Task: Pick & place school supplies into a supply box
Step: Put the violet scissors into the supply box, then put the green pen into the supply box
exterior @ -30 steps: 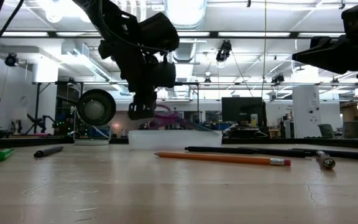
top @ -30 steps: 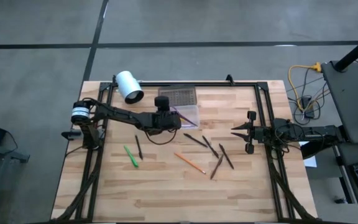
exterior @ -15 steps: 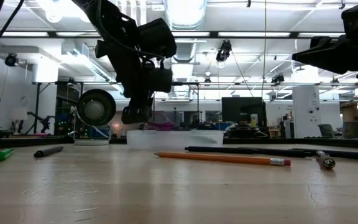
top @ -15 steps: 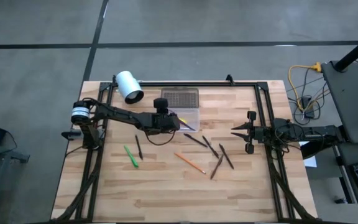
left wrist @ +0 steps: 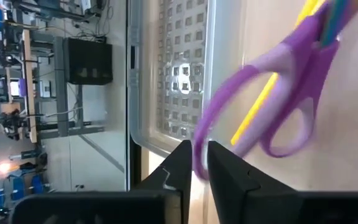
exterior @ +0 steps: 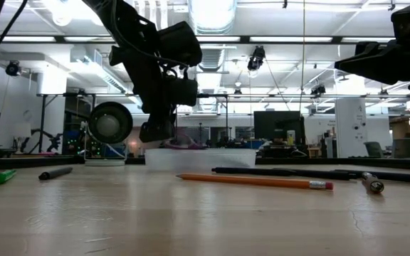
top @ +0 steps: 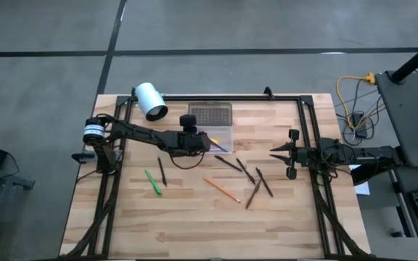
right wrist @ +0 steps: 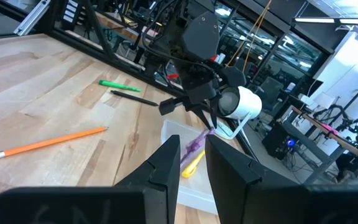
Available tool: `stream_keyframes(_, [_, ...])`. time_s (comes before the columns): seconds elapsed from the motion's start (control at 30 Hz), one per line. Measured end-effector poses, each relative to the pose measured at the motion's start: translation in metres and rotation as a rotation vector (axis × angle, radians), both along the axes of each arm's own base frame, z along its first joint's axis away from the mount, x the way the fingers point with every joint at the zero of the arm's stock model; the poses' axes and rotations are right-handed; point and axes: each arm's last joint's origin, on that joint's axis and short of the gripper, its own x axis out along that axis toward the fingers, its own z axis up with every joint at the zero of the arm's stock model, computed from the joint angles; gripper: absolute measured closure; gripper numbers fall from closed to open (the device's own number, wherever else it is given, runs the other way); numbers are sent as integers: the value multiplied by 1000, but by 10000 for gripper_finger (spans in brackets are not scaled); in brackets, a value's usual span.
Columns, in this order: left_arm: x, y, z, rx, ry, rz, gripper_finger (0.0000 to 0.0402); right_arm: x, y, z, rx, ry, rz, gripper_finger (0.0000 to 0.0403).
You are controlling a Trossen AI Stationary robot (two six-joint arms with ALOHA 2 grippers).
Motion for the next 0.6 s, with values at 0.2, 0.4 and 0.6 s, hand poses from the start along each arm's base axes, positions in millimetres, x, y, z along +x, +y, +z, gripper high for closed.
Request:
stream_keyframes(0.2, [0,0,0,0,0,0,350,0,0,0,0,0,0,335])
stream_keyframes(0.4, [1,-1,2,1,-7,-2,348,0,0,0,0,0,0,335])
stream_keyframes(0.6, [6,-9,7,-36,-7,-68,348,0,0,0,0,0,0,335])
